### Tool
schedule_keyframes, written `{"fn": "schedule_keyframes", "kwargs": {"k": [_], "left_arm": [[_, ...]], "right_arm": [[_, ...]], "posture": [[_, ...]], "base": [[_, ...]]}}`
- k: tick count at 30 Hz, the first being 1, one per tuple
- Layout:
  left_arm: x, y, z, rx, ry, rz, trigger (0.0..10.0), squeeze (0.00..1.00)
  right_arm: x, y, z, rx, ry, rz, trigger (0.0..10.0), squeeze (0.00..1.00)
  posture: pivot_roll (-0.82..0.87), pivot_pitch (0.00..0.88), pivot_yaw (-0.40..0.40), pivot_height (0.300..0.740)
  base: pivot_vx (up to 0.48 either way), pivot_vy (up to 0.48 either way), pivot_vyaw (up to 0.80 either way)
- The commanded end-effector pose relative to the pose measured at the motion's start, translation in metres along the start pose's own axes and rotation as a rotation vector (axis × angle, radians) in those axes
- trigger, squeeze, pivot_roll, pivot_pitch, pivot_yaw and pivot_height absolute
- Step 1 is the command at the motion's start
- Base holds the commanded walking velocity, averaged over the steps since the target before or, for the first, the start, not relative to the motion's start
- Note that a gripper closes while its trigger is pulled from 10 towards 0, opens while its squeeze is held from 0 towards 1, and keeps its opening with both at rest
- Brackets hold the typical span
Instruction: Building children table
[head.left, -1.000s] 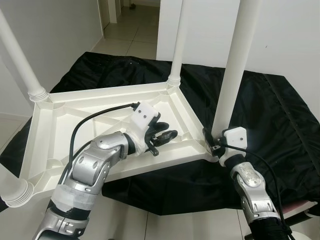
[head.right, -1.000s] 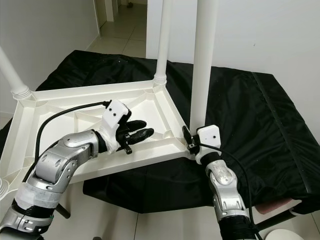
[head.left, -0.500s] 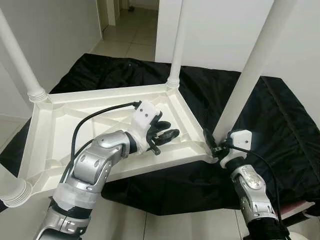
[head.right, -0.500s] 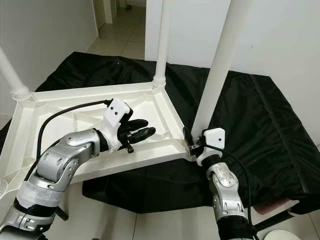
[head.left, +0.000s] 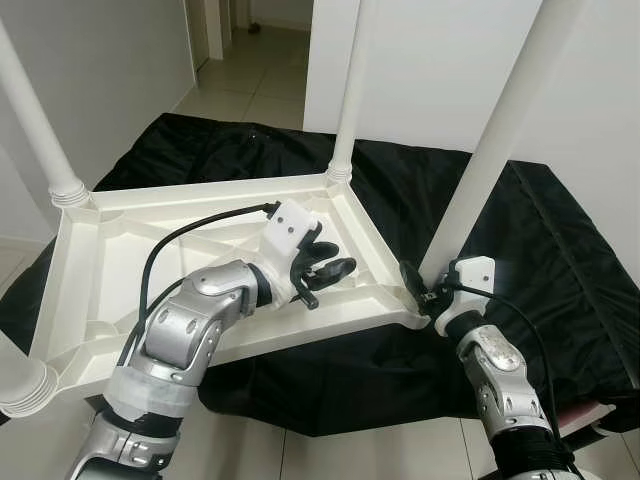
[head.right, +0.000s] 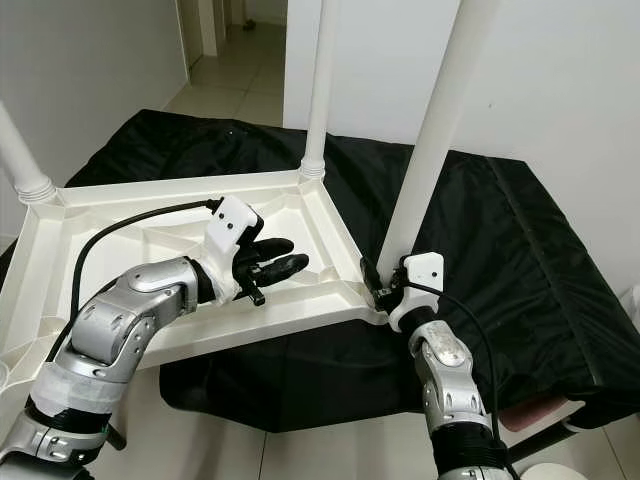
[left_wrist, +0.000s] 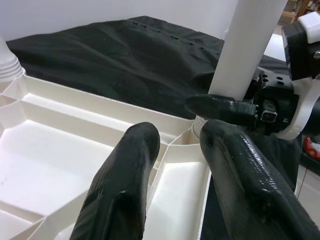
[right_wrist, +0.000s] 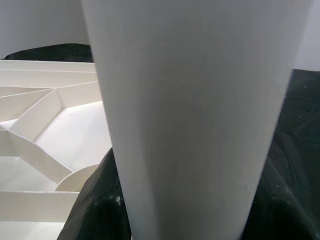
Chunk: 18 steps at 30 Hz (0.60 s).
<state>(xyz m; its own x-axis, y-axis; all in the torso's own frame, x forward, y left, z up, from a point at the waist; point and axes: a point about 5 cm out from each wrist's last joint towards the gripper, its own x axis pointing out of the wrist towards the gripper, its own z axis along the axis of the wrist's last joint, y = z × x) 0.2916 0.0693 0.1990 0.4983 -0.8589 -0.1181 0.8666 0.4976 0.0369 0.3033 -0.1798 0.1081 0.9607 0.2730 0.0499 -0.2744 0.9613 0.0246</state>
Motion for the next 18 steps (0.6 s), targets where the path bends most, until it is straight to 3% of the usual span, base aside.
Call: {"fn": "schedule_keyframes", "kwargs": {"k": [1, 18], "left_arm": [[-0.0006, 0.0013, 0.001, 0.0, 0.003, 0.051, 10.0, 0.0], [-0.0006, 0.001, 0.0005, -0.005, 0.004, 0.053, 10.0, 0.0]], "right_arm": [[-0.0082, 0.0023, -0.0306, 0.155, 0.137, -0.043, 10.0, 0.0], [-0.0082, -0.0019, -0.0325, 0.243, 0.162, -0.085, 10.0, 0.0]], "posture": [[0.08, 0.003, -0.051, 0.74], [0.08, 0.007, -0.055, 0.74]], "base": [[0.0, 0.0, 0.0], [0.0, 0.0, 0.0]]}}
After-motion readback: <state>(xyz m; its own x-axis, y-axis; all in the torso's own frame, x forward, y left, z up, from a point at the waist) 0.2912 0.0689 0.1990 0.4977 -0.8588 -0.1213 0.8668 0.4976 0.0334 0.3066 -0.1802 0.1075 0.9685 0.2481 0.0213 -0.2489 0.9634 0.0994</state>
